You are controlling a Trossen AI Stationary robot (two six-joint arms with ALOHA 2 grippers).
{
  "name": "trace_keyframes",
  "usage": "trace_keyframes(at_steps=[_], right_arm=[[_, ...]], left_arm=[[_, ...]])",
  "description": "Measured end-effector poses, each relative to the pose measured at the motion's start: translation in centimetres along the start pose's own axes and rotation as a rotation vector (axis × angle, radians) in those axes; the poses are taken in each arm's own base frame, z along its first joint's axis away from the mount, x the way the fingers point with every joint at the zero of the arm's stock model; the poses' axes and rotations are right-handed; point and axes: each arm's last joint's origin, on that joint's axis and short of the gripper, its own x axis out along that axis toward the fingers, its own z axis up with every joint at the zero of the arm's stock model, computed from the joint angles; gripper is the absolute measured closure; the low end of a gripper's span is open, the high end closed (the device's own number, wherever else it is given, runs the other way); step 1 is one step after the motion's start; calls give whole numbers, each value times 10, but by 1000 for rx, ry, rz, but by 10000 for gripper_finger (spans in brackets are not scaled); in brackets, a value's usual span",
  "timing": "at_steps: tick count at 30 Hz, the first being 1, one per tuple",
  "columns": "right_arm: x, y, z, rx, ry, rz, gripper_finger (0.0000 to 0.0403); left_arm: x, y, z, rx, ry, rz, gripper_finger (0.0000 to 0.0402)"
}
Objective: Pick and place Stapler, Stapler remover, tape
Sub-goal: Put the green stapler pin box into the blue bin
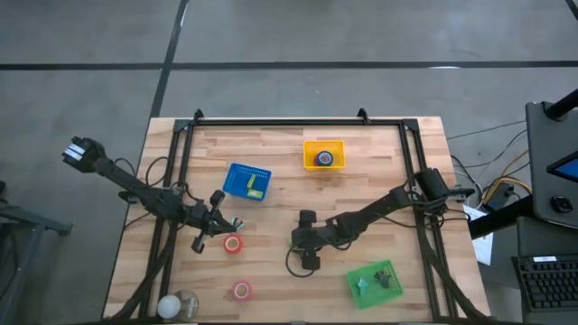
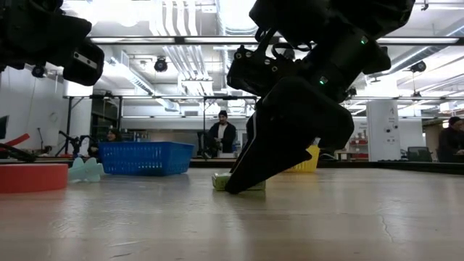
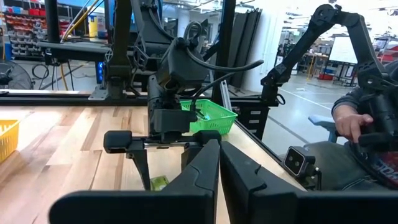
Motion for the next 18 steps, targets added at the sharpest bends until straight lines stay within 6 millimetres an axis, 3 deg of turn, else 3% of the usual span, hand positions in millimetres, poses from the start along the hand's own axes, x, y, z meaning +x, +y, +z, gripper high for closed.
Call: trace_keyframes(at_steps=[8, 18], right_arm=[[0, 0, -1, 0, 3, -1, 140], [0, 0, -3, -9, 12, 1, 178]], left_arm=[[0, 0, 0, 0, 0, 0, 379], [0, 0, 0, 0, -1, 2, 383]])
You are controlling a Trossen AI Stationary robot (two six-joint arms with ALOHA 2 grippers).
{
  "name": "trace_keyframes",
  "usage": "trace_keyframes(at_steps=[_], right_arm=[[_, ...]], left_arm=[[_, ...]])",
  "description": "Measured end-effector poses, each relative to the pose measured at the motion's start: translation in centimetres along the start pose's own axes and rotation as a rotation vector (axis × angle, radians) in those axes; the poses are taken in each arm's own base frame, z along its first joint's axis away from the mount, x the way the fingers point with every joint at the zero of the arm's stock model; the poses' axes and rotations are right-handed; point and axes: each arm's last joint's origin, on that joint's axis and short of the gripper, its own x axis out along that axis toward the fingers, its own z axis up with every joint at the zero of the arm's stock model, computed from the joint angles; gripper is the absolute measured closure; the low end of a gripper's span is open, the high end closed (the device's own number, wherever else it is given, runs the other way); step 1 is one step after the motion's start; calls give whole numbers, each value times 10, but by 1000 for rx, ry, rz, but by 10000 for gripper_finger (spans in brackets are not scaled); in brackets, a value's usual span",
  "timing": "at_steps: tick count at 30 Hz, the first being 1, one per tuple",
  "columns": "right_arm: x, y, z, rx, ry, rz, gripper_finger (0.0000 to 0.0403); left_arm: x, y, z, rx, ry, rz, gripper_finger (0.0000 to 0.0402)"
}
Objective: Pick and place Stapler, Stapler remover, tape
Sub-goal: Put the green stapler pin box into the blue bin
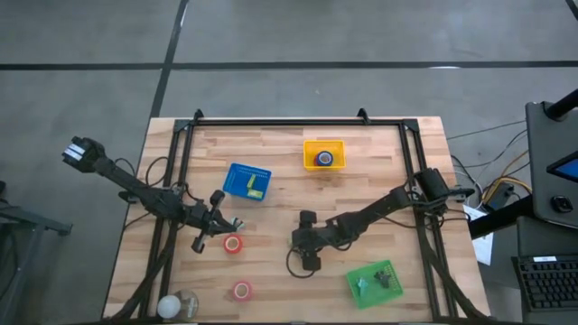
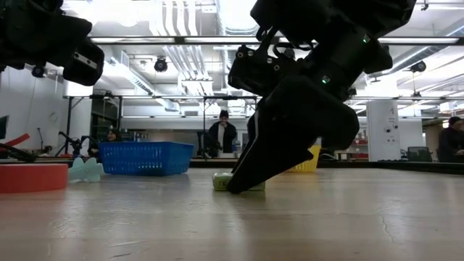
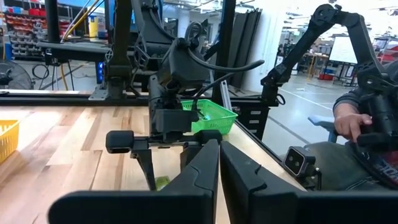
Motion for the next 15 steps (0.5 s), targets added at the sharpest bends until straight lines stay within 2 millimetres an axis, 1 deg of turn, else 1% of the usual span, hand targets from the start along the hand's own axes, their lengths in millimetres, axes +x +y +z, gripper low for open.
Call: trace_keyframes(at_steps=[5, 10, 12, 15], right_arm=[[-1, -1, -1, -11, 35, -7, 198], [-1, 0, -2, -32, 38, -7, 219], [-2, 0, -1, -35, 36, -6, 232], [-5, 0, 3, -61, 31, -9, 256]], left_arm=[[0, 0, 0, -7, -2, 14, 383], [0, 0, 2, -132, -14, 12, 383], [0, 0, 3, -192, -33, 8, 383], [1, 0, 9, -237, -82, 12, 383]])
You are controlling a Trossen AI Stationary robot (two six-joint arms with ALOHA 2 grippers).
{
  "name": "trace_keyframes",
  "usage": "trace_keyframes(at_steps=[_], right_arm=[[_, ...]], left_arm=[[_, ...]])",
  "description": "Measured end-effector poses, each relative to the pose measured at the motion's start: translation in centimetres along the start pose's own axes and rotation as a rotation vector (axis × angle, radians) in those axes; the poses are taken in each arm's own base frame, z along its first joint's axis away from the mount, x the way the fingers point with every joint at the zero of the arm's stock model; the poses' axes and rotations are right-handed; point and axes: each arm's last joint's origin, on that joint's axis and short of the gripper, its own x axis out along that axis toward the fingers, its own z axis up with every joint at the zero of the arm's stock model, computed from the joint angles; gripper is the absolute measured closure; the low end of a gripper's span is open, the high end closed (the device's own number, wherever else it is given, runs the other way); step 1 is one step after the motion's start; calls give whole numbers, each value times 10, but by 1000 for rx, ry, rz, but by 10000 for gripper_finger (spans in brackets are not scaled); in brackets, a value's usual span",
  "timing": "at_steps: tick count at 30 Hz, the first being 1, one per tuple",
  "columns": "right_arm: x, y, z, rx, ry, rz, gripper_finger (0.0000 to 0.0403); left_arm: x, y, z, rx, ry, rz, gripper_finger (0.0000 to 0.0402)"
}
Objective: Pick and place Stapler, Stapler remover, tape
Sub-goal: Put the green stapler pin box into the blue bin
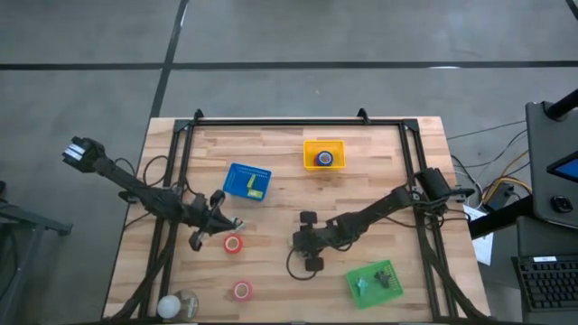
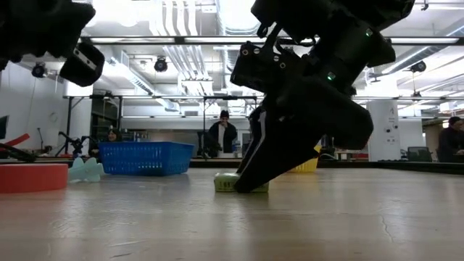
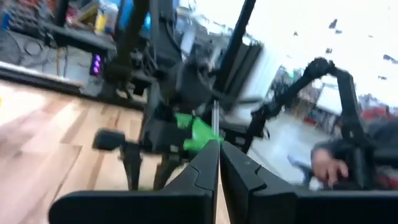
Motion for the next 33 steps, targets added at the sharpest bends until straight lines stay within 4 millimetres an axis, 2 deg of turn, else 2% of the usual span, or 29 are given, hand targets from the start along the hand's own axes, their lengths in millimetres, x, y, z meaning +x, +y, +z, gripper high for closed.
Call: trace_keyframes(at_steps=[4, 7, 16, 21, 28, 33], right_arm=[[-7, -1, 10, -50, -16, -22, 290], [-18, -2, 27, -78, -71, -78, 305], [-43, -6, 61, -181, -109, -260, 288], [-52, -8, 77, -262, -134, -369, 296], [-60, -8, 92, -307, -168, -429, 291], [-63, -9, 96, -309, -180, -440, 294]], left_arm=[[3, -2, 8, -94, -57, 28, 383], [5, -1, 13, -227, -105, 102, 383], [19, 2, 12, -332, -111, 335, 349], [30, 4, 8, -358, -111, 452, 292], [50, -1, 10, -337, -90, 482, 178], [61, -2, 10, -321, -89, 510, 138]])
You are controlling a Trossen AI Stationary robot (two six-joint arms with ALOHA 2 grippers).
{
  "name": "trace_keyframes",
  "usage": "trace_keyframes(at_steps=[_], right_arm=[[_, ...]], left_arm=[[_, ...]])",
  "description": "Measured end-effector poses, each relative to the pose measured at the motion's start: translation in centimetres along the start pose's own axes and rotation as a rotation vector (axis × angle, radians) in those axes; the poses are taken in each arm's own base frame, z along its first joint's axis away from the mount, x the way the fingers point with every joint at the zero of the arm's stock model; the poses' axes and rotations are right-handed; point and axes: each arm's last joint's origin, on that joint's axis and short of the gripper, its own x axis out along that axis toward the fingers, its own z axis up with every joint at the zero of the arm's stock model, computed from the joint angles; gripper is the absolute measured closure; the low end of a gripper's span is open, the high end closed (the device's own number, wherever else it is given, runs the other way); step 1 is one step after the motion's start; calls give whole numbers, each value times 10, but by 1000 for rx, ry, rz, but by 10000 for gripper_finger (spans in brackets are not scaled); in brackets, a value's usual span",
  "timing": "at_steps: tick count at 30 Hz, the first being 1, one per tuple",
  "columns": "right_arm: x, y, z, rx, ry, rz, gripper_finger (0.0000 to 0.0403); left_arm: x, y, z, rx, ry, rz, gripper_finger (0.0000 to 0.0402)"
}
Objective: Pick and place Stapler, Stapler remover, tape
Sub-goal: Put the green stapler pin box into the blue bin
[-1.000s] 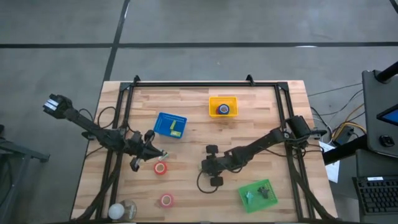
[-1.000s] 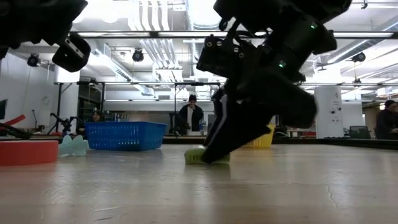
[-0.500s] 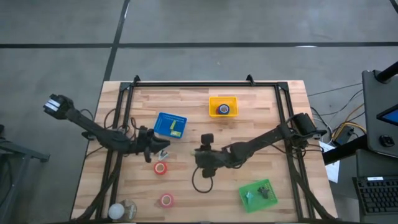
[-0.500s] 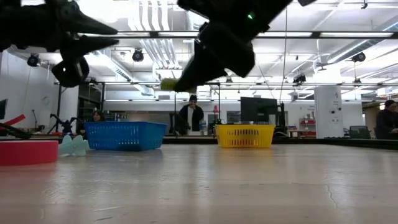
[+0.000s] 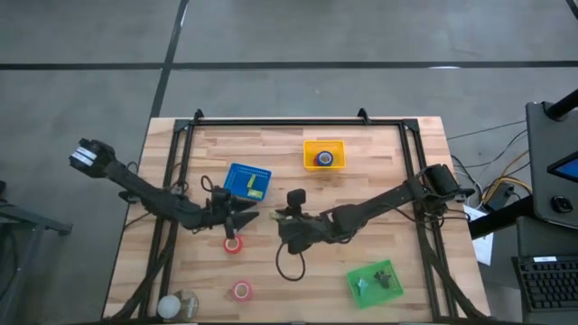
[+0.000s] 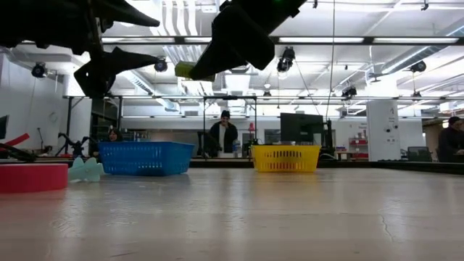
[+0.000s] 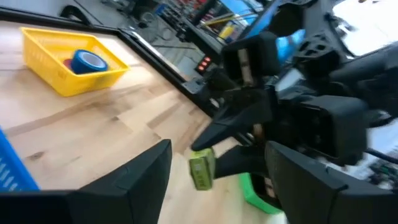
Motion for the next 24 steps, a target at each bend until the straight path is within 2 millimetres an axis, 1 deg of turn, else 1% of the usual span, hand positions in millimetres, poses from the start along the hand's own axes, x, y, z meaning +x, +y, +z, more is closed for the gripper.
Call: trace_keyframes(at_steps=[7, 11, 16, 18, 21, 24], right_arm=[[-2, -4, 9, -25, -30, -38, 293], [-3, -8, 14, -29, -53, -49, 292], [-3, -10, 16, -33, -56, -53, 292], [-2, -10, 16, -32, -54, -53, 292], [-2, -10, 16, -34, -54, -53, 292], [-2, -10, 16, -35, -56, -54, 292]], left_arm=[[11, -2, -7, 28, -5, 55, 138], [20, -8, -10, 35, 3, 62, 138], [30, -17, -11, 55, 5, 57, 138], [31, -17, -11, 77, 12, 66, 139], [32, -18, -11, 95, 21, 75, 150], [33, -16, -12, 79, 21, 83, 177]])
